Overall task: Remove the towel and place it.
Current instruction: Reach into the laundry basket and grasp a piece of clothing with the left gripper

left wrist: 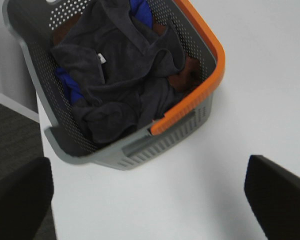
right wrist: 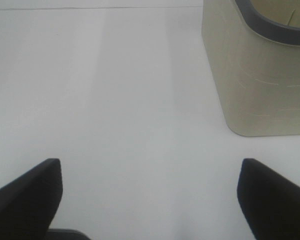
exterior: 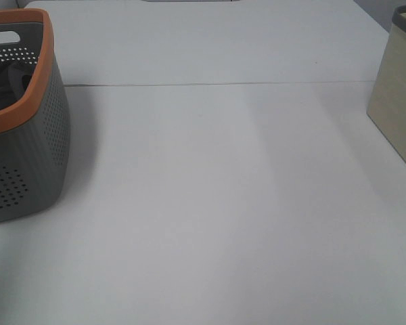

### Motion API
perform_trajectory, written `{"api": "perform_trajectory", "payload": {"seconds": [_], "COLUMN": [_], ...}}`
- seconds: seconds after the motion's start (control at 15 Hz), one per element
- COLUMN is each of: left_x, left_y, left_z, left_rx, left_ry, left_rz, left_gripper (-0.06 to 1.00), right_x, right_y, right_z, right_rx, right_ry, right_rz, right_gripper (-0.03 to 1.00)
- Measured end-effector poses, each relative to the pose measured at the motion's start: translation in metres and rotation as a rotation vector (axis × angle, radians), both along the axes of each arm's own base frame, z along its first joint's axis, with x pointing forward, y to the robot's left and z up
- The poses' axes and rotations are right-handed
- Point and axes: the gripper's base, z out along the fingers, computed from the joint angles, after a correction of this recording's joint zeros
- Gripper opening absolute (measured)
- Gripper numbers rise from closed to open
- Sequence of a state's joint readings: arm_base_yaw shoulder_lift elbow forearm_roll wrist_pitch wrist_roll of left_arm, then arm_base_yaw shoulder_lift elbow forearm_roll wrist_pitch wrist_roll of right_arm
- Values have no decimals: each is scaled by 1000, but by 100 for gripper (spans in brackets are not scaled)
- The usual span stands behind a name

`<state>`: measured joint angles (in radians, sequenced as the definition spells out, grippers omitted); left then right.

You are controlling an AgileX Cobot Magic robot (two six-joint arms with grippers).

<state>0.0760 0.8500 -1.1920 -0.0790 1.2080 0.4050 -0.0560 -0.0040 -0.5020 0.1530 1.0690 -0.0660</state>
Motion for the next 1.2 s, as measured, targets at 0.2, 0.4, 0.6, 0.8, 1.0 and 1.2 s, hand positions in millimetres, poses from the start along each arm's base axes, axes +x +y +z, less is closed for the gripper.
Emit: {"api": "perform_trajectory", "payload": {"seconds": [0.2, 0.4, 0.6, 0.8, 1.0, 1.2], "left_x": [83, 169, 223, 250, 267, 283], "left_y": [9, 17, 27, 36, 41, 43], "left_z": [25, 8, -49, -92, -127, -164], "left_rx": [150, 277, 444, 504, 540, 551], "left_ry": [45, 140, 320, 451, 549, 622], "left_rz": [-120, -262, -461, -548, -620, -679], "left_gripper": [98, 98, 98, 98, 98, 96], "right_x": [0, 0, 0, 0, 0, 0], "right_y": [0, 0, 0, 0, 0, 0], "right_z": [0, 0, 0, 0, 0, 0], "right_rx": [0, 0, 0, 0, 0, 0], "right_ry": [0, 0, 0, 0, 0, 0], "right_rz": [0, 0, 0, 0, 0, 0], "right_gripper": [85, 85, 85, 85, 85, 85]}}
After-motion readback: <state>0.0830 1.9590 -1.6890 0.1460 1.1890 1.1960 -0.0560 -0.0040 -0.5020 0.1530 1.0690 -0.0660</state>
